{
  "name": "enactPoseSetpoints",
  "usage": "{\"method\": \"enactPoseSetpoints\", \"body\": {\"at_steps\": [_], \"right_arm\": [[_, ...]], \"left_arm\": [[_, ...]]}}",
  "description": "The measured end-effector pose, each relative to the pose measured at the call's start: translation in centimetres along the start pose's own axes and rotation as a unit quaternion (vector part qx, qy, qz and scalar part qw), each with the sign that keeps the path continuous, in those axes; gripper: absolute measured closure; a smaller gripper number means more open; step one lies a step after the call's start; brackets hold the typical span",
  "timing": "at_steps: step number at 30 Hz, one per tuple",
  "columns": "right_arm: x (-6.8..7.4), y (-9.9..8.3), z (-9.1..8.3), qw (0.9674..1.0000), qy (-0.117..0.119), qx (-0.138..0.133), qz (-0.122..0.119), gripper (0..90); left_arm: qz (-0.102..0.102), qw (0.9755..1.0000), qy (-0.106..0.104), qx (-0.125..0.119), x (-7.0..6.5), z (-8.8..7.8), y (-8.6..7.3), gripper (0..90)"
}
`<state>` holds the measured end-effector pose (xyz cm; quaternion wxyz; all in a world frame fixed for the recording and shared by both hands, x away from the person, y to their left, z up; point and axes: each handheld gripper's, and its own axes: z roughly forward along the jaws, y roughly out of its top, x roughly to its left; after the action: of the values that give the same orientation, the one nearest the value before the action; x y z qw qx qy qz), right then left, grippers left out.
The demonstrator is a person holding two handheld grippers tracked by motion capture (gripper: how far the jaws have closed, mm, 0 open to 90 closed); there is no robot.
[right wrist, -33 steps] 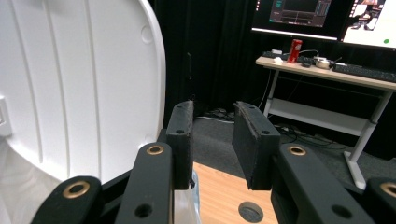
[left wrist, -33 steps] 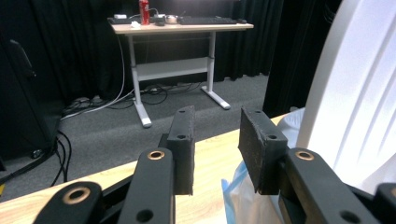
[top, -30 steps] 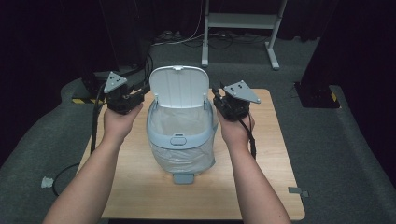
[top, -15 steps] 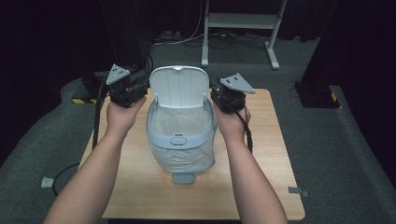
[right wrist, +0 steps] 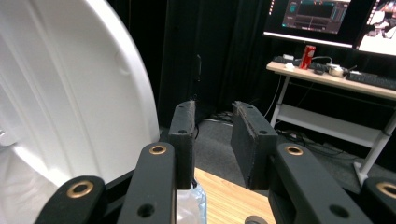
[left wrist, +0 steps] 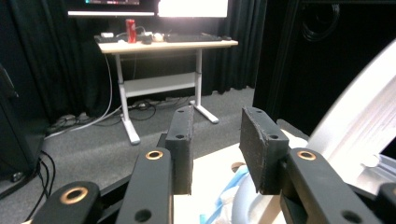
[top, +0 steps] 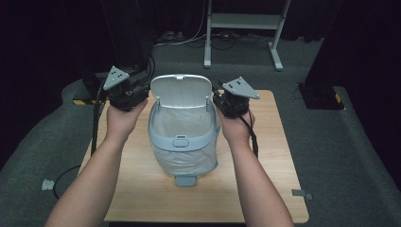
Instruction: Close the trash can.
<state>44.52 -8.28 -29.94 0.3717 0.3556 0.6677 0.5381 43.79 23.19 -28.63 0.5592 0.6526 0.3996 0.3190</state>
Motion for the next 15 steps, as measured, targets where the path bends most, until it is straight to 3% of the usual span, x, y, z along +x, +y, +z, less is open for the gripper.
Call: {"method": "enactPoseSetpoints", "body": {"at_steps": [15], "right_arm": [[1.5,-1.4,-3.2,0.9996,0.021,-0.016,0.001,70.1]], "left_arm": [[-0.006,1.0000,-0.001,0.001,-1.9,-2.5,-2.6,57.4]]}}
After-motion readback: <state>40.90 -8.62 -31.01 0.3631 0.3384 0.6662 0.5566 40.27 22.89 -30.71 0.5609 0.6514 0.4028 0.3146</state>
